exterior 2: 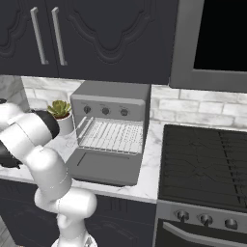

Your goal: Pull the toaster oven rack outwards. Pick up the baguette from the plate and place it on the toaster oven rack. Close the toaster oven door fully and set the temperature to the lowest setting.

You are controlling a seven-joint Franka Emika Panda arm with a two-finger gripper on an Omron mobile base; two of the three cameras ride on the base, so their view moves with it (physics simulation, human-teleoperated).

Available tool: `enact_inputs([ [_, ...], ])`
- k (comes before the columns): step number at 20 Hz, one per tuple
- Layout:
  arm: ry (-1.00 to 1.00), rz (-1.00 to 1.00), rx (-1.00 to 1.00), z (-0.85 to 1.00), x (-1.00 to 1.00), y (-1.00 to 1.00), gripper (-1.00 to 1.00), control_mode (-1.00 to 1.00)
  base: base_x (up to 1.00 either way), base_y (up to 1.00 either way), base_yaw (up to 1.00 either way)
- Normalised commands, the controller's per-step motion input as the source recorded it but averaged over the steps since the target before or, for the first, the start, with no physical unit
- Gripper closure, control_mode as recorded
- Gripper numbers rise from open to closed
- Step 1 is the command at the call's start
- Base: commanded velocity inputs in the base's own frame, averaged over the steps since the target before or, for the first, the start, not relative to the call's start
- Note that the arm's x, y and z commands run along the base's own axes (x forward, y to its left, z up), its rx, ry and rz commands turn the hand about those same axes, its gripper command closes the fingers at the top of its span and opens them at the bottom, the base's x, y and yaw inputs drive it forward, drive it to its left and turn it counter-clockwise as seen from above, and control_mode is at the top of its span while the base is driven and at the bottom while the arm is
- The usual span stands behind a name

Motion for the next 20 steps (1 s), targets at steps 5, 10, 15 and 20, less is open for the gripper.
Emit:
enact_inputs([
  [5, -0.03, 0.0, -0.07, -0.05, 0.18, 0.4, -1.0, -1.0, 0.0, 0.0, 0.0],
  [10, -0.03, 0.0, -0.07, -0.02, 0.17, 0.35, -1.0, -1.0, 0.0, 0.0, 0.0],
  [15, -0.01, 0.0, -0.05, -0.05, 0.26, 0.22, -1.0, -1.0, 0.0, 0.0, 0.0],
  [20, 0.0, 0.0, -0.06, -0.18, 0.22, 0.09, -1.0, -1.0, 0.0, 0.0, 0.0],
])
